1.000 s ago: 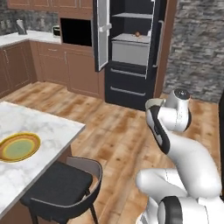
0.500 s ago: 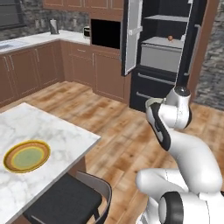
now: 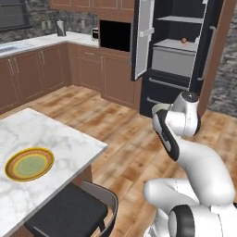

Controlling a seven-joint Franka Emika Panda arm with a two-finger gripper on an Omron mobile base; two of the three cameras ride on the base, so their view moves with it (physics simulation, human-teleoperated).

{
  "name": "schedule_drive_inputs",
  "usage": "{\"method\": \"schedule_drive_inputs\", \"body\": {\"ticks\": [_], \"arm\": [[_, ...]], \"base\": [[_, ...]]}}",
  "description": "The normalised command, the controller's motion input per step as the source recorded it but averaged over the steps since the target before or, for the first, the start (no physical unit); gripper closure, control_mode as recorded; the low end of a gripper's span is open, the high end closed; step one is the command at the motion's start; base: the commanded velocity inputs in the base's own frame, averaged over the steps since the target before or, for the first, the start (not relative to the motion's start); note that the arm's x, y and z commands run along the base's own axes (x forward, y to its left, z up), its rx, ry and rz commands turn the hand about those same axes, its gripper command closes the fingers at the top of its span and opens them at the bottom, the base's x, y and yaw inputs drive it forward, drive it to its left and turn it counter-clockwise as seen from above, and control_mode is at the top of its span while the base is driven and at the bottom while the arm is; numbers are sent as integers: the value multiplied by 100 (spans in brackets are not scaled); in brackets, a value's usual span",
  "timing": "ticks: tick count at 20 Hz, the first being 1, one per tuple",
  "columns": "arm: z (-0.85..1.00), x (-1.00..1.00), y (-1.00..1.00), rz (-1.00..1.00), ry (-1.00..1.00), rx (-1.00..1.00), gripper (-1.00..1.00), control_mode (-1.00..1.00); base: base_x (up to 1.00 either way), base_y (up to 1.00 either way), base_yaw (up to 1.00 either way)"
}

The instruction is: Pick the chicken drumstick and squash from their plates and place them in the bowl. Then put the bowl in the fridge.

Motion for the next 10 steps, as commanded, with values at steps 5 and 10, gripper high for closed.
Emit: {"method": "schedule_drive_inputs", "body": {"ticks": [5,10], "arm": [[0,0,0,0,0,0,100,100],[0,0,0,0,0,0,100,100]], "base": [[47,-61,0],[35,-65,0]]}}
